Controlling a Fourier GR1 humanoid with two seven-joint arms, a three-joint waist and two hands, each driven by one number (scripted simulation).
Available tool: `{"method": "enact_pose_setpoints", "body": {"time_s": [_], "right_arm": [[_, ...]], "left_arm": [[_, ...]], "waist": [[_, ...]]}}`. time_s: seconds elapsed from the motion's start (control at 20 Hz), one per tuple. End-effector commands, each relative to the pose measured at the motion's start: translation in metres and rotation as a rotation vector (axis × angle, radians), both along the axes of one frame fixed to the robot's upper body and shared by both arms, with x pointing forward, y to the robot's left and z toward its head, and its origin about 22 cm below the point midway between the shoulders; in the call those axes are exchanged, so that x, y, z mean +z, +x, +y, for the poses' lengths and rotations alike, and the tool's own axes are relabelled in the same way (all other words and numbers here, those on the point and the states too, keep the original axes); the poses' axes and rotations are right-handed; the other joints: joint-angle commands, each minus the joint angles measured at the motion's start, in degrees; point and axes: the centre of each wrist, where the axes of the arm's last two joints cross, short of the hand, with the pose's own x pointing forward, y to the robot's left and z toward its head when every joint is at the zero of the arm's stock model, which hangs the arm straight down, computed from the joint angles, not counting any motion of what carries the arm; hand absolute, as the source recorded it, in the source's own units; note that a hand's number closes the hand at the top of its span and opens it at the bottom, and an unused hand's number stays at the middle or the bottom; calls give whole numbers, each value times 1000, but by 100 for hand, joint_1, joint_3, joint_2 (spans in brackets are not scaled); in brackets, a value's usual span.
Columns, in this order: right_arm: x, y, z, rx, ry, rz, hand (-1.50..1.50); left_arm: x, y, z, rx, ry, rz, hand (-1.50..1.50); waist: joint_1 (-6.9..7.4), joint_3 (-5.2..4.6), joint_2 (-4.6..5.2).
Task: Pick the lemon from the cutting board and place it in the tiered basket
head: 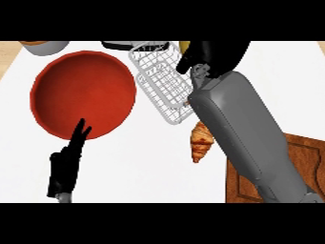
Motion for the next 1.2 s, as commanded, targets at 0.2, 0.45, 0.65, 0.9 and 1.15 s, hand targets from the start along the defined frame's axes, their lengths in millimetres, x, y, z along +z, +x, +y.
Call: {"method": "enact_pose_setpoints", "body": {"time_s": [0.2, 0.45, 0.65, 0.9, 1.15], "right_arm": [[-14, 17, -29, -151, 448, -71, -150], [-18, 13, -23, -104, 577, -223, -150], [-15, 13, -27, -64, 678, -361, -150], [-16, 12, -39, -148, 606, -604, -150], [-4, 1, -66, -305, 589, -670, -150]], "left_arm": [[-3, -3, 7, -12, 15, 42, 0], [-3, 3, 0, -20, -7, 37, 0], [-9, -5, -12, -20, -3, 46, 0], [-12, -20, 0, 28, -1, 55, 0], [-19, -19, 11, 81, -10, 97, 0]], "waist": [[82, -6, 52], [113, -15, 33], [33, -14, 14], [-222, -21, -84], [-498, -30, -138]]}}
